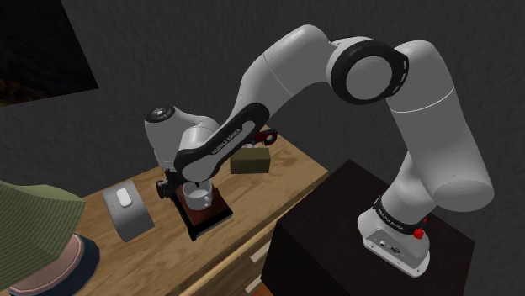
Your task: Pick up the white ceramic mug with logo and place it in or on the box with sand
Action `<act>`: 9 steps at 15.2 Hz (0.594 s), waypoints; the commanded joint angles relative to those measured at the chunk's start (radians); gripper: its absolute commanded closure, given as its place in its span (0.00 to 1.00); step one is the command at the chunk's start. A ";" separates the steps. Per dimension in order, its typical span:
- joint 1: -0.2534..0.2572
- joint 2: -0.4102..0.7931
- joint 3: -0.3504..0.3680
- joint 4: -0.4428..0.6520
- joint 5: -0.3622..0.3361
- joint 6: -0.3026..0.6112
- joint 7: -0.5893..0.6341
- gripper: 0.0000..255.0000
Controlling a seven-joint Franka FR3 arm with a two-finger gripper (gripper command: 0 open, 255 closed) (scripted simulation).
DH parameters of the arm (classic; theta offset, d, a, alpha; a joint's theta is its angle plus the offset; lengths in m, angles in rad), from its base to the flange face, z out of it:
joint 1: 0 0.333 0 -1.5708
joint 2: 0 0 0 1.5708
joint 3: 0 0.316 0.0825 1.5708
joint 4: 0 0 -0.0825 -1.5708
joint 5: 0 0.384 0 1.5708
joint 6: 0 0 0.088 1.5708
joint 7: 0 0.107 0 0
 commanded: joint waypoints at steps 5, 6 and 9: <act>-0.007 -0.065 0.017 -0.012 0.018 -0.053 -0.009 0.00; -0.007 -0.065 0.017 -0.012 0.018 -0.053 -0.009 0.00; -0.007 -0.065 0.017 -0.012 0.018 -0.053 -0.009 0.00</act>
